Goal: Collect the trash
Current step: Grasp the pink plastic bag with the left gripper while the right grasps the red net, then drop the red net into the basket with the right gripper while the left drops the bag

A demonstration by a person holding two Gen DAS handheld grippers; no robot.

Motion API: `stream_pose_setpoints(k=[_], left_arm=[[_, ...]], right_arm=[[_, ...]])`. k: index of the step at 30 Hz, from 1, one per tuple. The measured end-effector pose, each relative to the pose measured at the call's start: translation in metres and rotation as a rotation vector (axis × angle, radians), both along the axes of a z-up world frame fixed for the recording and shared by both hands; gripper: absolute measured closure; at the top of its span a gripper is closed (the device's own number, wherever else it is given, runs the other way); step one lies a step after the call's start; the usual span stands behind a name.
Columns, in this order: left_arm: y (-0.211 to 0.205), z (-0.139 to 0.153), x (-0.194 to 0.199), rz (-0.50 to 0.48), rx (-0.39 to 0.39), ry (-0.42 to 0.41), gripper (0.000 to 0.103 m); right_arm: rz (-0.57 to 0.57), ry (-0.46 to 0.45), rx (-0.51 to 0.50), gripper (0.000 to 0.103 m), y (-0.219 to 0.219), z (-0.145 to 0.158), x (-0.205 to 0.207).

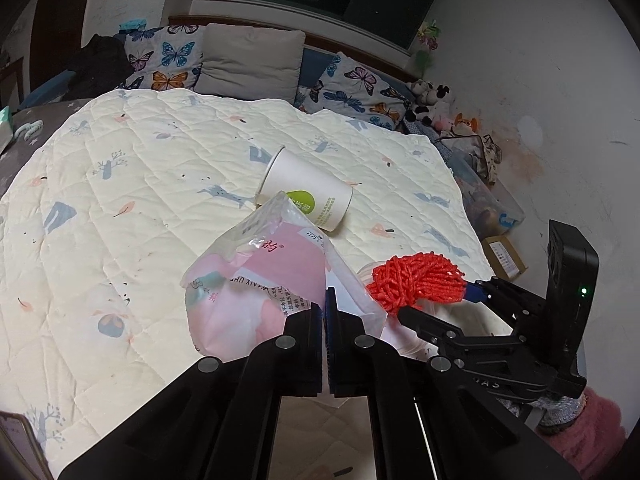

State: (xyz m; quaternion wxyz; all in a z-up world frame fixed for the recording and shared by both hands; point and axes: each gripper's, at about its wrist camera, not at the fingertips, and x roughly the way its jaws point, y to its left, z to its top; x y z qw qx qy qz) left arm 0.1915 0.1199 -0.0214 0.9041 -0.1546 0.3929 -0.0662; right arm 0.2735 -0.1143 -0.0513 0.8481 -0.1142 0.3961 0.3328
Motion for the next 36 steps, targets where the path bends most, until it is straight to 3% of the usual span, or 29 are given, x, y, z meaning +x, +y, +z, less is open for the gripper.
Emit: stream_pose_setpoints(k=[2,8,16,23,36], left_arm=[[0.001,0.0,-0.001,0.001,0.001,-0.002,0.101],[0.002,0.001,-0.001,0.007,-0.007,-0.004,0.101],[-0.004,0.011,-0.003,-0.008,-0.009,-0.024,0.101],[-0.028,0.023,-0.003,-0.072,0.001,-0.043,0.101],[-0.148,0.034,0.008,-0.342,-0.007,-0.05,0.101]], right_arm=[[-0.004,-0.006,-0.002,0.044,0.0,0.0,0.0],[-0.014,-0.015,0.027,0.057,-0.006,0.007,-0.003],[-0.028,-0.049,0.091,0.058,-0.022,0.029,-0.015],[-0.1,-0.078,0.133,0.058,-0.067,0.049,-0.033],[-0.369,-0.106,0.11,0.058,-0.19,0.051,-0.071]])
